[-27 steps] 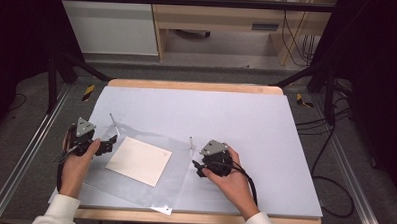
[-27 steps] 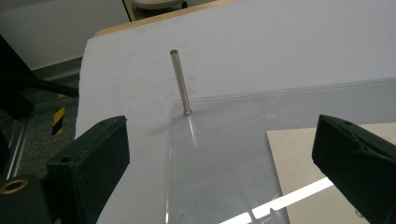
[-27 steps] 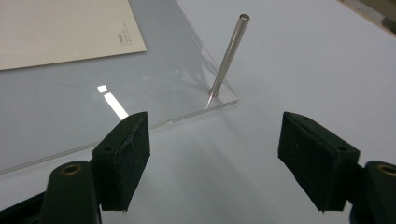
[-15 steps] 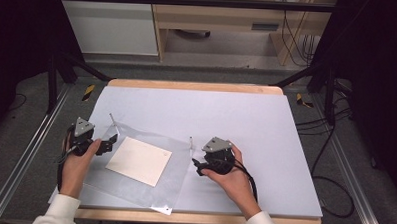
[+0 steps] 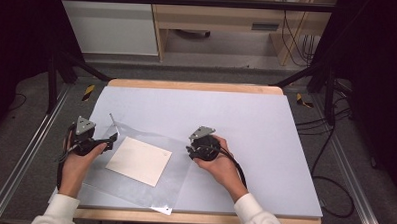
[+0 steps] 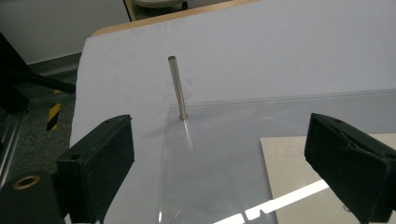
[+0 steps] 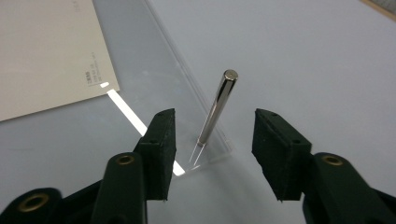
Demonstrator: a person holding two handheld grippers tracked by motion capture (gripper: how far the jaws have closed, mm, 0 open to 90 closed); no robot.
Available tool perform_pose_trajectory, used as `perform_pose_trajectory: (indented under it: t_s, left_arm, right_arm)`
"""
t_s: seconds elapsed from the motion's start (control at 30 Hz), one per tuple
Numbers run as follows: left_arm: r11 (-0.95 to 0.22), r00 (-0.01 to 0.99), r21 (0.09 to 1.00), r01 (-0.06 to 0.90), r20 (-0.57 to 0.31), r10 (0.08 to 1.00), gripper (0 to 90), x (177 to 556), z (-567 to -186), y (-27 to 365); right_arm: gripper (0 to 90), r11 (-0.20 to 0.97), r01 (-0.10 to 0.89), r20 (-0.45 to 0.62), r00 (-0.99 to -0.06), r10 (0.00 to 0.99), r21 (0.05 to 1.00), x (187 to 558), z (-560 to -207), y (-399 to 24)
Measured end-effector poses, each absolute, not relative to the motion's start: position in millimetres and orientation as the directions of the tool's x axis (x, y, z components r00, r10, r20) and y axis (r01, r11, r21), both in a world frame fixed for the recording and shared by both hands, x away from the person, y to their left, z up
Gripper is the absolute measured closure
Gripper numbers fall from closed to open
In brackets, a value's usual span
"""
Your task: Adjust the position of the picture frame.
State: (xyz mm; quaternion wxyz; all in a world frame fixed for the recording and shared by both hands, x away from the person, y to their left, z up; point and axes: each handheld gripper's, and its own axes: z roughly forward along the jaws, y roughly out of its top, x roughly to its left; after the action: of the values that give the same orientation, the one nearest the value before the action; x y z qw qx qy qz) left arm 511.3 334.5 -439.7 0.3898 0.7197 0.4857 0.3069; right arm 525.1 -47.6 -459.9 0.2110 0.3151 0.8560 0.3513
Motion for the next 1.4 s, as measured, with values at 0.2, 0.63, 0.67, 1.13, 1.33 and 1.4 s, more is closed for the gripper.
perform_pose_trajectory:
  t_s: [0.2, 0.63, 0.67, 1.13, 1.33, 1.4]
  left_arm:
    - [-0.239, 0.348, 0.849, 0.471, 0.07, 0.935, 12.5, 515, -438, 336]
    - [-0.26, 0.399, 0.816, 0.517, 0.039, 0.916, 32.5, 537, -444, 335]
    - [-0.286, 0.417, 0.798, 0.53, 0.048, 0.908, 38.8, 545, -447, 333]
    - [-0.297, 0.362, 0.785, 0.543, 0.1, 0.927, 70.5, 590, -463, 338]
    - [-0.324, 0.371, 0.767, 0.554, 0.121, 0.921, 77.6, 596, -467, 338]
    - [-0.328, 0.375, 0.764, 0.555, 0.123, 0.919, 79.8, 596, -467, 338]
  right_arm:
    - [68.8, 0.551, 0.413, -0.116, -0.716, 0.689, 0.725, 533, -467, -41]
    - [84.3, 0.536, 0.44, -0.075, -0.719, 0.691, 0.721, 542, -471, -39]
    - [84.6, 0.528, 0.449, -0.063, -0.716, 0.695, 0.721, 542, -471, -39]
    - [85.1, 0.526, 0.471, -0.038, -0.719, 0.694, 0.709, 545, -469, -40]
    - [85.1, 0.524, 0.469, -0.032, -0.723, 0.69, 0.711, 546, -469, -41]
    - [85.1, 0.524, 0.469, -0.031, -0.724, 0.69, 0.711, 546, -469, -41]
